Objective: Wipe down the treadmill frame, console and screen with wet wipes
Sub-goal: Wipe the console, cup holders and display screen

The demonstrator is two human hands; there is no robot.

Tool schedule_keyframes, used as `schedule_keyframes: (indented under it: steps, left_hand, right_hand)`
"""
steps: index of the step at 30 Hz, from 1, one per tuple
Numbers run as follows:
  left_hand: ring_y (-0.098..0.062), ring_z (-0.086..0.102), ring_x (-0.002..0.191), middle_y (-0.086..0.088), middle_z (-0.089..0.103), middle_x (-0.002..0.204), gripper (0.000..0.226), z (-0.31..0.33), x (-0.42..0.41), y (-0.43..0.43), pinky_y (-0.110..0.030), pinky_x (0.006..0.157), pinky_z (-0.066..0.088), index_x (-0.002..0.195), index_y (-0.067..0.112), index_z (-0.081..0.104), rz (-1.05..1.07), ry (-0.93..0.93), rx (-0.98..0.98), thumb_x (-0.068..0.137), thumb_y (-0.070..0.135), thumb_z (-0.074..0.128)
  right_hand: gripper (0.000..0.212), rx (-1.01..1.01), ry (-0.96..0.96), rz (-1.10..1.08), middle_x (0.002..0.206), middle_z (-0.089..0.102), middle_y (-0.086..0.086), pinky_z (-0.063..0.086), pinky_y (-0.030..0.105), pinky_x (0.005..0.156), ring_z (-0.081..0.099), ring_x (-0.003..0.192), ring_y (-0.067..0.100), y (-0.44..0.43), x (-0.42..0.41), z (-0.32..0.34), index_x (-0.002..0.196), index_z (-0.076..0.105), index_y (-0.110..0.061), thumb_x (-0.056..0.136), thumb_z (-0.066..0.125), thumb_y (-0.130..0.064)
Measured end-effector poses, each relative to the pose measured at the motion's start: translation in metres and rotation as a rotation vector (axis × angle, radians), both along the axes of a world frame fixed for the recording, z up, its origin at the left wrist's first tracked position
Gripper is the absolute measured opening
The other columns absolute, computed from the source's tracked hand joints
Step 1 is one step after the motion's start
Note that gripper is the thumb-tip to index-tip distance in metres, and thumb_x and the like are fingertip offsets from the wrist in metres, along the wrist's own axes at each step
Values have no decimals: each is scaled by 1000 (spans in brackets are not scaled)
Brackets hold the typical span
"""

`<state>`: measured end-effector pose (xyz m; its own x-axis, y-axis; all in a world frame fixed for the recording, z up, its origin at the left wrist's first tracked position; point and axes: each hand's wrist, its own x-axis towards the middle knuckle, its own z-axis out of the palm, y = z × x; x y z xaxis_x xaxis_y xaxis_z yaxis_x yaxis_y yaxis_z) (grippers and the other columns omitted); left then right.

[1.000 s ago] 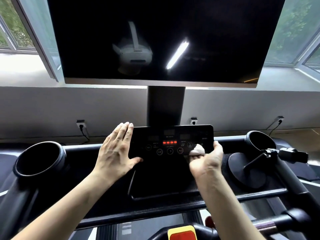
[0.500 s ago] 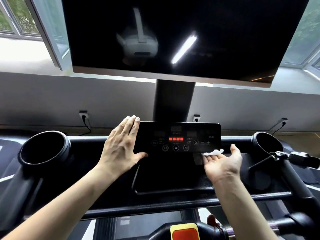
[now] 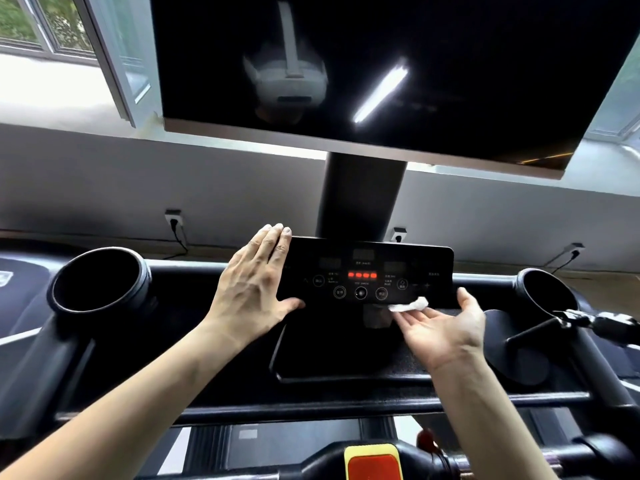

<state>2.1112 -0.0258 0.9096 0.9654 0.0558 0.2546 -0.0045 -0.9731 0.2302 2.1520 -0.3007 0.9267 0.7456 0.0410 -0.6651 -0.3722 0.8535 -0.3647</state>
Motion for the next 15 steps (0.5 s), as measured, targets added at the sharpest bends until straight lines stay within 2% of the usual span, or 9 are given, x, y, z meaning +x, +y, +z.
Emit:
schedule_keyframes:
  steps: [2,4,5,6,7,8,9,12,15]
  left_hand:
    - [-19,20,156,-6,27,167,124,0,0,0,-31,121,16,162,11,25,0,4,-7,65,59,87]
    - [-18,17,157,-5,24,168,124,0,0,0,-30,121,13,163,12,22,-1,9,-10,67,59,85]
    - [-17,15,157,-4,23,169,124,0,0,0,-29,121,11,163,13,20,0,7,-10,67,60,85]
    - [-17,14,157,-4,22,169,124,0,0,0,-29,121,10,163,14,19,0,6,-10,68,60,84]
    - [-16,13,157,-3,21,169,124,0,0,0,-29,121,10,163,14,19,0,6,-9,68,60,84]
    - [-16,13,157,-3,21,169,124,0,0,0,-29,120,10,163,14,19,2,5,-8,68,59,84]
    - [-16,14,157,-3,22,169,124,0,0,0,-29,120,11,163,14,20,4,3,-9,68,59,85]
    - [-17,15,157,-4,23,169,124,0,0,0,-30,121,14,163,14,21,5,3,-5,67,60,85]
    - [-18,15,157,-5,22,169,125,-1,1,0,-33,122,18,163,13,20,-2,-10,-9,68,60,85]
  right_hand:
    - [63,-35,-14,-108,113,61,19,47,46,106,63,111,34,1,5,1,122,49,8,99,49,-51]
    - [62,-49,-22,-149,85,54,5,49,29,90,59,77,15,22,3,2,134,50,0,97,53,-50]
    - [62,-26,-24,-133,80,51,1,48,25,85,55,65,9,37,0,3,136,49,-2,96,55,-50]
    - [62,-1,-24,-98,85,56,-3,50,26,85,59,65,5,51,-4,2,135,49,-2,95,56,-49]
    - [66,14,-23,-38,104,63,-5,52,31,93,69,84,6,62,-8,1,138,49,1,95,57,-49]
    - [70,35,-19,28,128,62,2,50,38,104,68,112,15,71,-12,-2,140,47,4,95,58,-48]
    - [73,54,-7,91,142,55,14,46,45,110,60,129,29,75,-16,-2,140,45,8,95,58,-48]
    - [79,94,-3,188,133,54,38,41,57,113,54,126,51,59,-21,3,135,41,17,96,55,-51]
    - [81,48,6,123,135,51,40,37,59,114,50,129,53,21,-15,10,136,39,17,98,51,-53]
